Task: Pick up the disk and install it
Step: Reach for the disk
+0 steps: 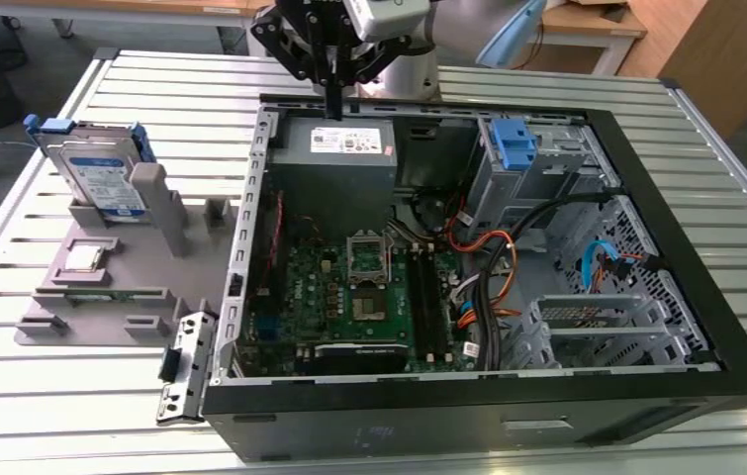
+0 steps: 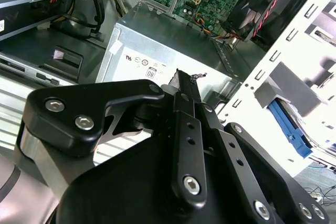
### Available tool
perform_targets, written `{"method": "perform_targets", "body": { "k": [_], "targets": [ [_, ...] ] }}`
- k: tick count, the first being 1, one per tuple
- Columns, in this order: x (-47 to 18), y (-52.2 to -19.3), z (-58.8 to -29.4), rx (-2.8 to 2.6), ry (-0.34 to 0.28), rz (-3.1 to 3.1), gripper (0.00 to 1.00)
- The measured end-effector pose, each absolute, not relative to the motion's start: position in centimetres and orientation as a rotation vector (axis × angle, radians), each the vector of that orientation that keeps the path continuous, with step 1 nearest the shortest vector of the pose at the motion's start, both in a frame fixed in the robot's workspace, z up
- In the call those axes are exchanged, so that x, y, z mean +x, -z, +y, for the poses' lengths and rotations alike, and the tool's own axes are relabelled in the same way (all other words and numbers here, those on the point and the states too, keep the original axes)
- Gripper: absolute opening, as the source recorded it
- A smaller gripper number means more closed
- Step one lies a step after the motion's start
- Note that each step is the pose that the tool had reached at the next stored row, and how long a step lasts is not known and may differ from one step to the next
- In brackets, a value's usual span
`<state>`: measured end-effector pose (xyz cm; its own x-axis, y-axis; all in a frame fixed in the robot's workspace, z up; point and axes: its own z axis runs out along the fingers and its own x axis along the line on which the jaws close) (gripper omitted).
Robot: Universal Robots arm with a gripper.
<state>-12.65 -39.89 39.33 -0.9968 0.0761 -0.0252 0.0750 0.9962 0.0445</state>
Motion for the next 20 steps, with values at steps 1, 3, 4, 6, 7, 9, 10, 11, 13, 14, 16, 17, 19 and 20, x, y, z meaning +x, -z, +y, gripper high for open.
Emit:
{"method": "perform_targets", "body": {
  "k": [1,3,4,6,7,9,10,11,13,14,16,17,19,20],
  "targets": [
    [-12.7,-39.3,-39.9,0.118,-0.068,3.112,0.1],
    [-12.7,-39.3,-39.9,0.118,-0.068,3.112,0.1],
    [-12.7,-39.3,-39.9,0.118,-0.068,3.112,0.1],
    [-12.7,-39.3,-39.9,0.118,-0.068,3.112,0.1],
    [-12.7,-39.3,-39.9,0.118,-0.068,3.112,0.1],
    [-12.7,-39.3,-39.9,0.118,-0.068,3.112,0.1],
    [-12.8,-39.3,-39.9,0.118,-0.068,3.112,0.1],
    [-12.9,-39.3,-39.9,0.118,-0.068,3.112,0.1],
    [-13.1,-39.3,-39.9,0.118,-0.068,3.112,0.1],
    [-13.2,-39.3,-39.9,0.118,-0.069,3.111,0.1],
    [-13.5,-39.3,-39.9,0.118,-0.069,3.111,0.1],
    [-13.7,-39.3,-39.9,0.118,-0.069,3.11,0.1],
    [-14.1,-39.3,-39.9,0.118,-0.069,3.109,0.1],
    [-14.4,-39.3,-39.9,0.118,-0.069,3.108,0.1]
  ]
}}
